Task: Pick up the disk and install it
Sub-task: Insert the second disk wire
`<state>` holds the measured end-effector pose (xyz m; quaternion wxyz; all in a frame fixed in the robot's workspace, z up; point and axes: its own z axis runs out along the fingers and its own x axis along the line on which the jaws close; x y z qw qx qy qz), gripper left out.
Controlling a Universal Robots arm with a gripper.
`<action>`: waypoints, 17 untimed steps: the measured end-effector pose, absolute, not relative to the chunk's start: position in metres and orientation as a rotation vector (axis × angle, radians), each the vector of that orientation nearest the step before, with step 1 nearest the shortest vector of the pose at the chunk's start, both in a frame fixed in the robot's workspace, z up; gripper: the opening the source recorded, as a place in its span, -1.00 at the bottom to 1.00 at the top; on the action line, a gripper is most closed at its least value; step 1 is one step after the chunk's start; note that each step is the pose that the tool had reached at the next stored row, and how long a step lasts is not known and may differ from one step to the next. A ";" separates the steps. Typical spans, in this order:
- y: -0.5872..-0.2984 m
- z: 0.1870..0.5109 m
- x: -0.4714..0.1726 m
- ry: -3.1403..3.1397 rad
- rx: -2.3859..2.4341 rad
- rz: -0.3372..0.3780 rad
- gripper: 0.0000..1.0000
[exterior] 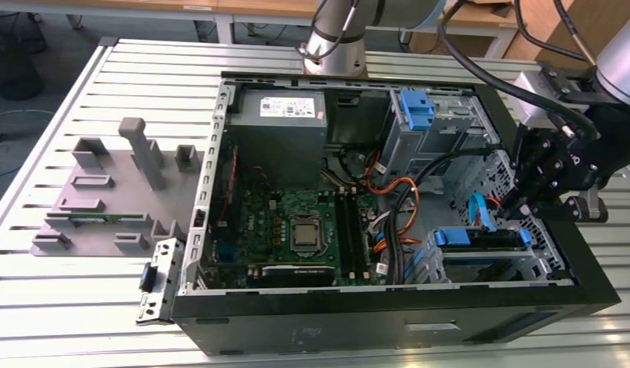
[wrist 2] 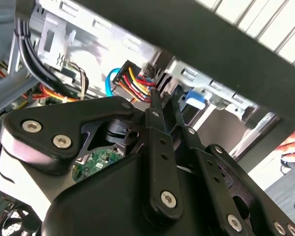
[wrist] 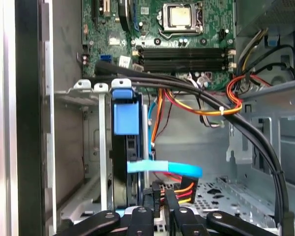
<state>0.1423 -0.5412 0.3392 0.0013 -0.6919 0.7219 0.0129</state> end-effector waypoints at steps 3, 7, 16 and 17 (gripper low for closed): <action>-0.541 0.339 0.138 2.266 -2.172 0.040 -0.53; -0.541 0.339 0.138 2.267 -2.173 0.038 -0.53; -0.541 0.339 0.138 2.267 -2.173 0.038 -0.67; -0.541 0.339 0.138 2.267 -2.173 0.038 -0.67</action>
